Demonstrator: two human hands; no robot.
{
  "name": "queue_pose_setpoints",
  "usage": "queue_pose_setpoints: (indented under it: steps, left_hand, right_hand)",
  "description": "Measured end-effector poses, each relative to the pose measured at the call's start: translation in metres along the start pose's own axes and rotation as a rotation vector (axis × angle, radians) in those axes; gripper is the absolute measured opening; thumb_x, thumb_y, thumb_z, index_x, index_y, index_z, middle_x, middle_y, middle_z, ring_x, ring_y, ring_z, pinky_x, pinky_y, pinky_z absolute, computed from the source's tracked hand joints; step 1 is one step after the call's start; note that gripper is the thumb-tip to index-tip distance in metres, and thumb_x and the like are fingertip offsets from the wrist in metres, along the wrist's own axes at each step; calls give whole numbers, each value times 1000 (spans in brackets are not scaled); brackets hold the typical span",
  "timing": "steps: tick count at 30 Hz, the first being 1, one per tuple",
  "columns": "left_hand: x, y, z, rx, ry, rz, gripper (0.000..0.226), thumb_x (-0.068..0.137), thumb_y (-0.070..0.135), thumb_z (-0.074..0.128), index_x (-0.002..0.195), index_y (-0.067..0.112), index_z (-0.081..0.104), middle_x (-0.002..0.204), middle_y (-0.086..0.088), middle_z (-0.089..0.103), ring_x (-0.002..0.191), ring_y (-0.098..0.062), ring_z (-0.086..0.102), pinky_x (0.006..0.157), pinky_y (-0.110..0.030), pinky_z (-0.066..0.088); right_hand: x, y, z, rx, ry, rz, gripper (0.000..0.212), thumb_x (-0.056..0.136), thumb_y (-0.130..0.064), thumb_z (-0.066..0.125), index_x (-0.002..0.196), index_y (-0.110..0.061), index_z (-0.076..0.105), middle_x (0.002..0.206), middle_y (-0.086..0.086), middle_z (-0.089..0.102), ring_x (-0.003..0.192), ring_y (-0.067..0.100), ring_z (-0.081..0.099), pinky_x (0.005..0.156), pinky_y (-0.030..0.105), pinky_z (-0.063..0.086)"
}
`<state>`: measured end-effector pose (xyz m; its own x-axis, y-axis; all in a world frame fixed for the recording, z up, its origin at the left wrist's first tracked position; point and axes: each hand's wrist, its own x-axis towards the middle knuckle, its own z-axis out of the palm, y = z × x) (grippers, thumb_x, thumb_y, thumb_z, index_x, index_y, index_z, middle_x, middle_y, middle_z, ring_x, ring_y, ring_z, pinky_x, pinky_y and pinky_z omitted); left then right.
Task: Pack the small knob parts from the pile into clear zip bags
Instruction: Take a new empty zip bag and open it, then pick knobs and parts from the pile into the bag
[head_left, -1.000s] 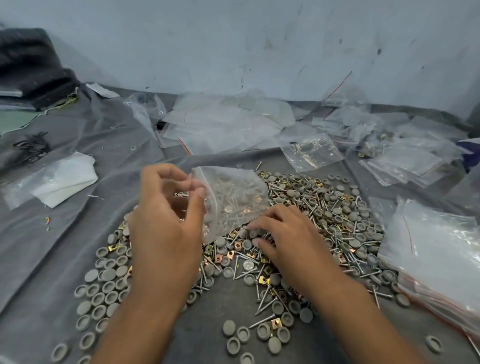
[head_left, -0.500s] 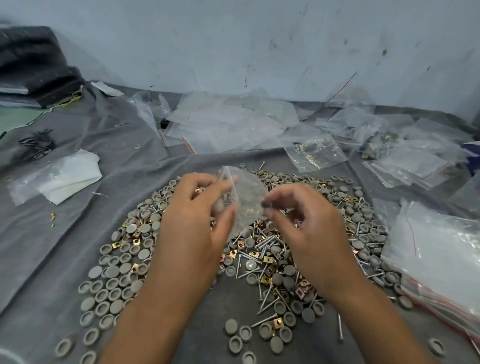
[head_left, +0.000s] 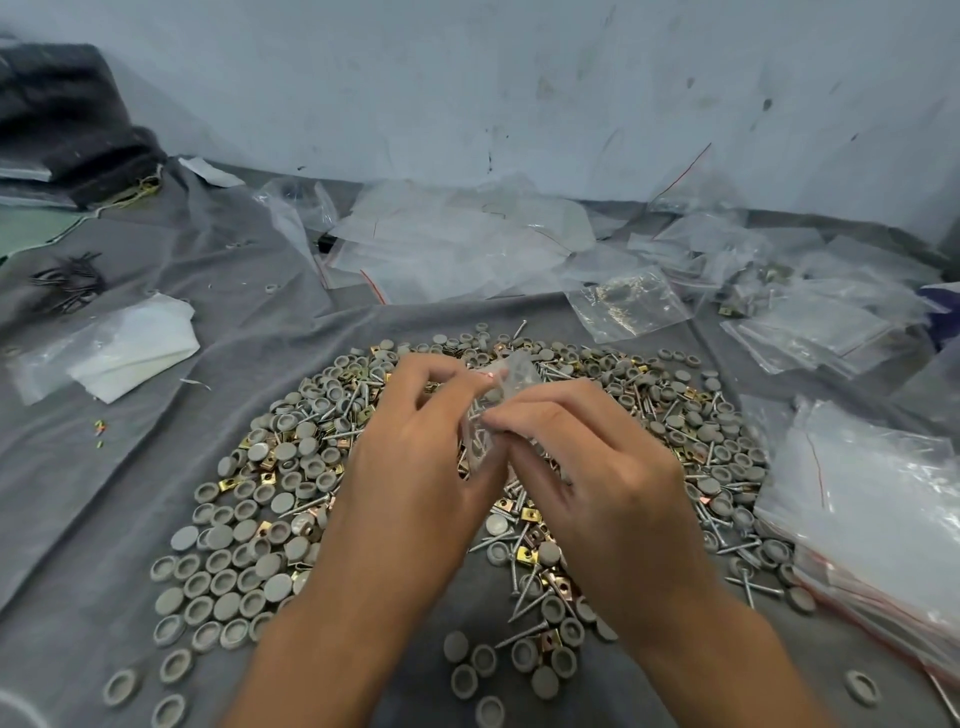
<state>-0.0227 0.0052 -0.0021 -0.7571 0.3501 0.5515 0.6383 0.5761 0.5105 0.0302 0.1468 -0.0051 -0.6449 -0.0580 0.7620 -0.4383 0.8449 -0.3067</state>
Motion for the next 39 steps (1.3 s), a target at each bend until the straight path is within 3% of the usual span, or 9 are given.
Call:
queue_pose_setpoints:
  steps: [5,12,19,22,26,31,33,36,39]
  left_hand:
    - [0,-4,1,-24,-49,12,47,74,12,76,121,17,70,108,9,52,72,2,53,78,-12,44]
    - [1,-2,-1,-61,-40,-19,48,78,30,70,126,23,67,107,15,47,74,-1,56,82,-6,41]
    - [1,-1,-1,-98,-33,-44,49,77,34,74,124,21,67,112,13,48,77,-3,57,81,0,36]
    - [2,2,0,-138,-34,-48,47,77,25,76,123,22,68,113,13,49,77,-6,59,80,-3,39]
    - [2,4,-4,-143,-31,-105,54,76,33,78,128,28,64,111,21,46,85,-3,58,79,-1,39]
    - [7,4,-27,-224,250,-218,57,81,33,77,135,31,58,120,13,48,87,-2,59,77,-13,52]
    - [12,2,-45,-176,376,-183,53,85,33,78,134,34,56,127,3,49,85,-7,61,76,-18,54]
    - [15,0,-59,36,146,-235,57,82,38,71,136,31,56,122,9,44,84,-4,57,85,-22,48]
    - [13,5,-69,61,-19,-205,55,72,44,66,126,36,60,107,17,45,79,3,55,75,-26,42]
  right_hand:
    - [-1,0,2,-56,-73,90,19,89,-10,77,107,-12,76,103,-1,73,96,19,69,81,40,57]
    - [0,1,0,36,12,168,24,82,-7,84,103,-10,74,97,-4,71,90,5,67,78,18,54]
    - [5,6,-6,101,78,257,26,77,-18,88,96,-17,70,91,-12,68,86,-5,64,72,11,49]
    - [3,3,-4,53,29,275,28,77,-24,89,96,-23,68,91,-16,63,84,1,60,72,9,41]
    - [8,4,-7,239,77,432,23,81,-33,84,90,-29,64,83,-15,64,75,7,64,59,15,47]
    - [11,27,-20,339,195,635,15,89,-39,76,87,-33,63,84,-12,70,72,7,67,58,15,50]
    - [8,42,-19,258,89,688,11,92,-35,73,88,-35,62,86,-15,69,76,1,66,61,12,51]
    - [0,55,-9,10,-216,675,13,94,-29,69,100,-40,63,96,-22,63,86,-4,61,77,17,55]
    - [-6,57,5,-125,-457,569,29,99,-30,61,125,-42,64,115,-20,55,112,2,50,101,28,44]
